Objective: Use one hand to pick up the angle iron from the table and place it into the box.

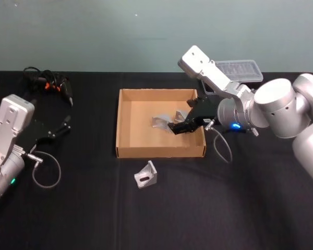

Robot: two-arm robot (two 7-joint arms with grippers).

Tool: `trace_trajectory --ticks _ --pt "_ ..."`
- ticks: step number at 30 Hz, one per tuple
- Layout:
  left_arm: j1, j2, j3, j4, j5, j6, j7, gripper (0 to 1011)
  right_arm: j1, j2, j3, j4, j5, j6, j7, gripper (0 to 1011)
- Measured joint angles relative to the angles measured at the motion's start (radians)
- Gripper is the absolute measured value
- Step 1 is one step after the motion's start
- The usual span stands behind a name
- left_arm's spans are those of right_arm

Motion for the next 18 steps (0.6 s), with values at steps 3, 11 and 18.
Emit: trace_trajectory --ticks 3,11,18 --pt "0.0 0.0 0.0 0.0 0.0 0.0 0.0 1011 -0.027 0.018 0.009 -0.059 0.016 -0.001 0.011 1003" --pt "0.0 0.0 0.0 0.0 0.0 0.0 0.0 1011 -0.115 0.068 0.034 -0.246 0.084 0.019 0.036 1003" --pt "0.0 0.0 0.0 0.0 0.0 0.0 0.0 1011 -0.201 0.116 0.048 -0.392 0.157 0.044 0.068 1003"
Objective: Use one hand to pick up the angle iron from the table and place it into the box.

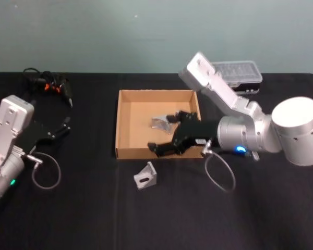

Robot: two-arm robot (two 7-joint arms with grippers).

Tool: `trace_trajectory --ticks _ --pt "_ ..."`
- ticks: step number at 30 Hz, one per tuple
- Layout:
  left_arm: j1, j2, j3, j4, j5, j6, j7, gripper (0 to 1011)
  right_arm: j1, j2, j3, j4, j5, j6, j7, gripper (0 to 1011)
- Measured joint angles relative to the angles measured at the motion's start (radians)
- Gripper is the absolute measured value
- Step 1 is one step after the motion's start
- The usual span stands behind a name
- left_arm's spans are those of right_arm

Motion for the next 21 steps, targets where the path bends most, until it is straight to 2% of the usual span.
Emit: trace_trajectory --ticks 4,9,14,15,18,21 --pt "0.0 0.0 0.0 0.0 0.0 0.0 0.0 1011 -0.033 0.02 -0.008 -0.055 0.027 0.02 0.012 1003" --pt "0.0 0.0 0.0 0.0 0.0 0.0 0.0 1011 -0.041 0.031 -0.023 -0.078 0.041 0.05 0.02 1003" --pt "0.0 0.0 0.0 0.0 0.0 0.0 0.0 1011 -0.027 0.036 -0.064 -0.084 0.054 0.132 0.034 1003" --pt "0.0 0.0 0.0 0.0 0.0 0.0 0.0 1011 -0.027 0.036 -0.064 -0.084 0.054 0.132 0.034 1003" --pt "0.0 0.0 0.0 0.0 0.0 0.0 0.0 1012 -0.01 0.036 -0.099 -0.086 0.05 0.187 0.038 1003" --pt "0.0 0.0 0.0 0.0 0.0 0.0 0.0 1011 -0.001 0.034 -0.119 -0.087 0.046 0.219 0.037 1003"
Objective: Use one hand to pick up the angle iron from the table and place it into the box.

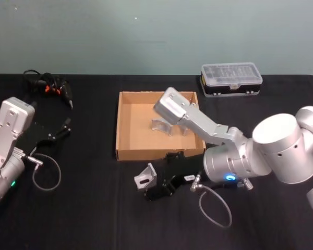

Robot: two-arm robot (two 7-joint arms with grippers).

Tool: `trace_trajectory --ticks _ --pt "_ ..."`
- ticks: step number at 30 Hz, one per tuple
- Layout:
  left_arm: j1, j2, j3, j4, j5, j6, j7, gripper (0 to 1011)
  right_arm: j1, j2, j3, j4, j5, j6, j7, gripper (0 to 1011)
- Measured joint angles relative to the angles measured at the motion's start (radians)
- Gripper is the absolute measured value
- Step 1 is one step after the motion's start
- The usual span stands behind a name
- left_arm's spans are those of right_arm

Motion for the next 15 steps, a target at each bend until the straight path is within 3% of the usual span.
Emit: trace_trajectory --ticks 2,7,15 --pt "0.0 0.0 0.0 0.0 0.0 0.0 0.0 1011 0.01 -0.005 -0.021 0.004 -0.005 0.041 -0.008 1003" --pt "0.0 0.0 0.0 0.0 0.0 0.0 0.0 1011 0.017 -0.014 -0.037 0.019 -0.006 0.072 -0.028 1003" --pt "0.0 0.0 0.0 0.0 0.0 0.0 0.0 1011 0.009 -0.023 -0.035 0.028 -0.003 0.081 -0.077 1003"
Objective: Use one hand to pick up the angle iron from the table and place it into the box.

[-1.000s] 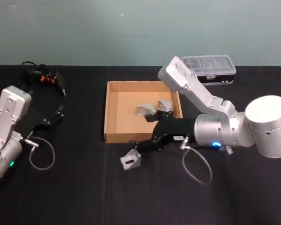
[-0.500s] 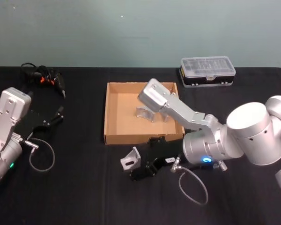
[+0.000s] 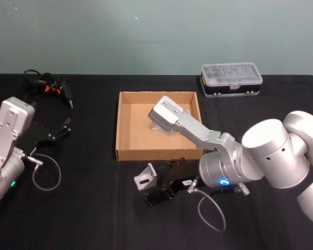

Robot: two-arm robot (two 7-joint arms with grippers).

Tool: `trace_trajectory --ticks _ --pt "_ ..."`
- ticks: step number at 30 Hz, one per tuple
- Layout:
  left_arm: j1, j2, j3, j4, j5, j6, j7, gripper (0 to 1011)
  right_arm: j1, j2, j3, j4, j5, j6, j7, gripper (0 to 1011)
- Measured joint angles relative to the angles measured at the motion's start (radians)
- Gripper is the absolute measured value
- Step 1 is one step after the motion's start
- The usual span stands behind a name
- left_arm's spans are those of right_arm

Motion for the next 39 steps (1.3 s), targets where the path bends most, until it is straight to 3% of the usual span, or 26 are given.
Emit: trace_trajectory --ticks 17,39 --pt "0.0 0.0 0.0 0.0 0.0 0.0 0.0 1011 -0.069 -0.056 0.062 0.0 0.011 -0.008 -0.119 1003" --pt "0.0 0.0 0.0 0.0 0.0 0.0 0.0 1011 -0.102 -0.105 0.1 0.004 -0.032 0.023 -0.149 1003"
